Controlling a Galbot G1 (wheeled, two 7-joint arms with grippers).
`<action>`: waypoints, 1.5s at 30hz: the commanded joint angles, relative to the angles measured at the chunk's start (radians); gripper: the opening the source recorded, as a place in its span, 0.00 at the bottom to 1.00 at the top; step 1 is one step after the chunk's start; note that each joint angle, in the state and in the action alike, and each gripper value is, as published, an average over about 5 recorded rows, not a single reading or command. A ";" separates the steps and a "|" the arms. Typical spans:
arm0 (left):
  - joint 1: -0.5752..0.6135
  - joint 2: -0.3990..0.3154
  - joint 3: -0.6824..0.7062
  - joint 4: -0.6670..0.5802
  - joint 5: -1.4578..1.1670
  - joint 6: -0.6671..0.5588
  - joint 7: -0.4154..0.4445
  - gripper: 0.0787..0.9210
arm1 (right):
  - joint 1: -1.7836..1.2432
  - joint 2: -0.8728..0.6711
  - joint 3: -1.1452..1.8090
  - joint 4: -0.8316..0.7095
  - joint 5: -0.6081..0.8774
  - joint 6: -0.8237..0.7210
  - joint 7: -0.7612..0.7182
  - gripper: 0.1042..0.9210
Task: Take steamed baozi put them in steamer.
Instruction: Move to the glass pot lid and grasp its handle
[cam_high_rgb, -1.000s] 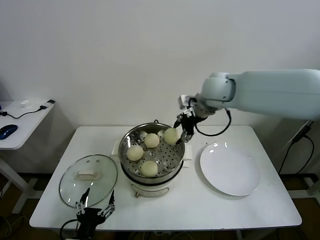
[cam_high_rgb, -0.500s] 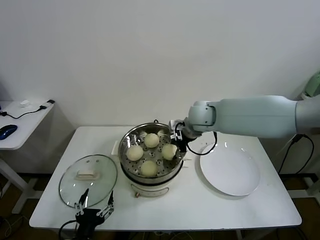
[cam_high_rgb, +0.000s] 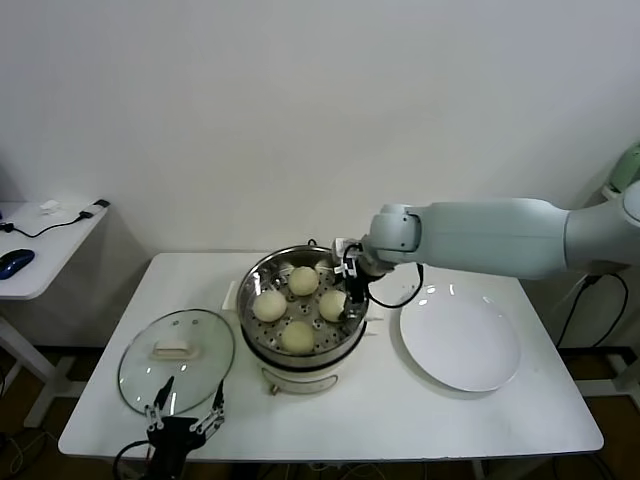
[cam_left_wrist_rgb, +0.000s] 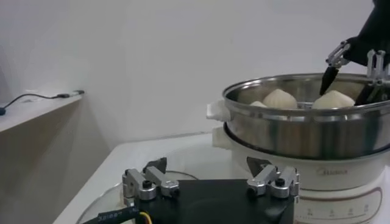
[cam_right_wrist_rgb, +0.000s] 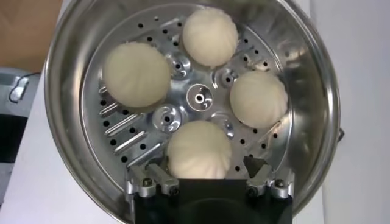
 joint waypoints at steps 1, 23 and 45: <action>0.000 0.002 0.000 -0.002 -0.001 0.001 0.001 0.88 | 0.149 -0.059 -0.007 -0.017 0.092 0.119 -0.185 0.88; -0.056 0.049 -0.009 0.014 -0.120 0.057 -0.022 0.88 | -0.950 -0.717 1.368 0.202 -0.071 0.137 0.634 0.88; -0.171 0.090 -0.039 0.128 -0.025 -0.036 -0.035 0.88 | -2.256 -0.058 2.453 0.258 -0.511 0.549 0.578 0.88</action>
